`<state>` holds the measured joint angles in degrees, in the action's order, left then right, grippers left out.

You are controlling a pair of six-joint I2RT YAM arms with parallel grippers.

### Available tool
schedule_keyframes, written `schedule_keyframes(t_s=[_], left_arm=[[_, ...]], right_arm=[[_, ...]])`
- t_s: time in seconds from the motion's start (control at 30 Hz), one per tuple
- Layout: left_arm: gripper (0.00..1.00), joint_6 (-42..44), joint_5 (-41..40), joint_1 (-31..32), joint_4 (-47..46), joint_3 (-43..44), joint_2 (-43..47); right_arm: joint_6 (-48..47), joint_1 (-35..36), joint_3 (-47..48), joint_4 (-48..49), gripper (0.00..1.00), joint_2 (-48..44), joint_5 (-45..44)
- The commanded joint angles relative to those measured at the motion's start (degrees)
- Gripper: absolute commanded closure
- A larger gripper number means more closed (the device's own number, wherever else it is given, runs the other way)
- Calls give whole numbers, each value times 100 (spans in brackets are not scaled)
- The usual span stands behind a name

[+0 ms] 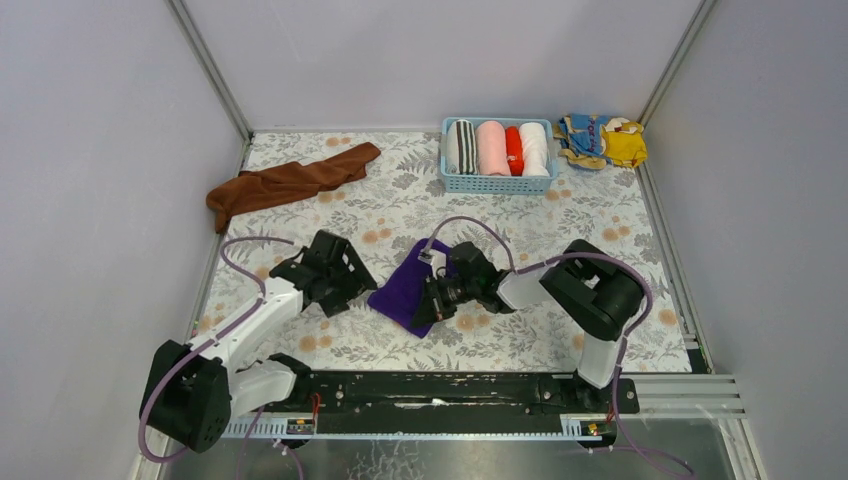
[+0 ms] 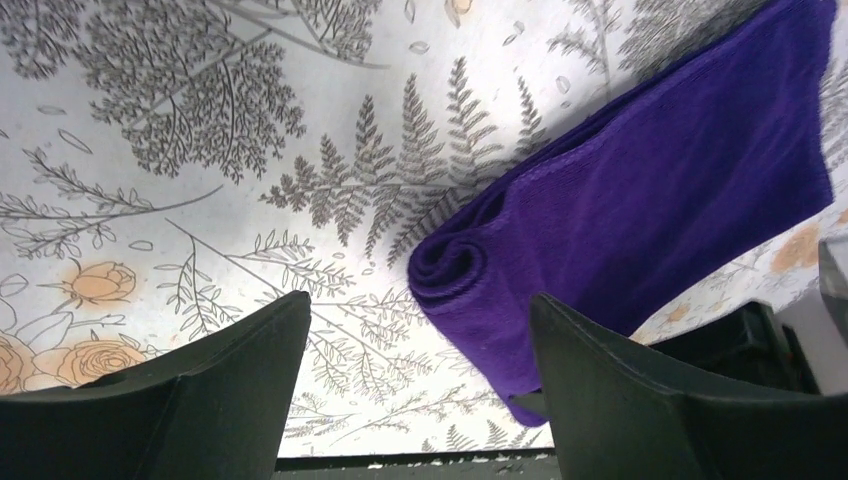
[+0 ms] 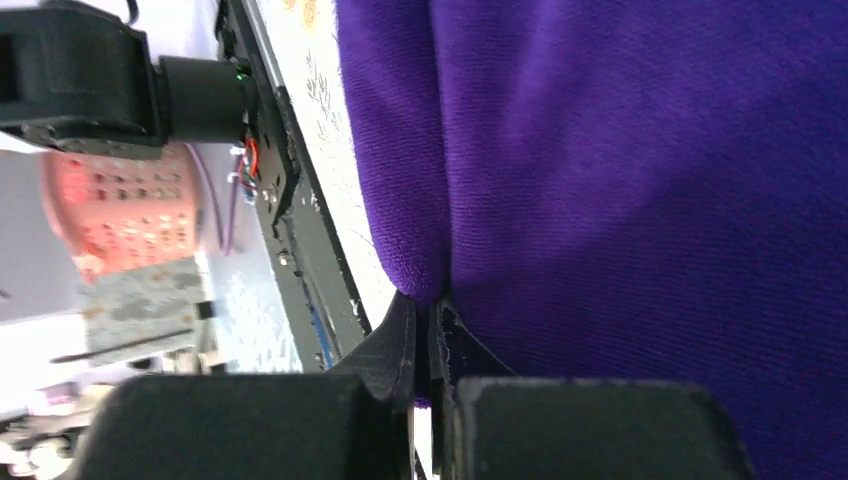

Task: Roll the towels
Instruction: Roll the towel at the center of the board.

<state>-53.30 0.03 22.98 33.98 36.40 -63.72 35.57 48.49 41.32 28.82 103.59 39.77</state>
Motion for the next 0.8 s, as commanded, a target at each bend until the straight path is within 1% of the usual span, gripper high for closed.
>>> schedule_keyframes(t_s=[0.0, 0.07, 0.2, 0.33, 0.5, 0.6, 0.77], left_arm=[[21, -85, 413, -23, -196, -222, 13], [22, -121, 483, -6, -292, -247, -18], [25, -195, 559, 92, -539, -252, -188], [27, -279, 576, 217, -804, -230, -543], [32, -306, 437, 306, -1042, -247, -995], [43, -303, 340, 370, -1139, -268, -1260], [53, -305, 236, 445, -1237, -347, -1526]], right_arm=[[1706, -317, -378, 2052, 99, 415, 929], [1871, -404, -451, 2177, 99, 534, 941], [1961, -489, -505, 2095, 98, 680, 905], [1960, -508, -492, 1952, 97, 818, 877], [1886, -516, -447, 1804, 95, 872, 830], [1514, -517, -362, 1366, 91, 677, 784], [582, -458, -189, 53, 79, -53, 182]])
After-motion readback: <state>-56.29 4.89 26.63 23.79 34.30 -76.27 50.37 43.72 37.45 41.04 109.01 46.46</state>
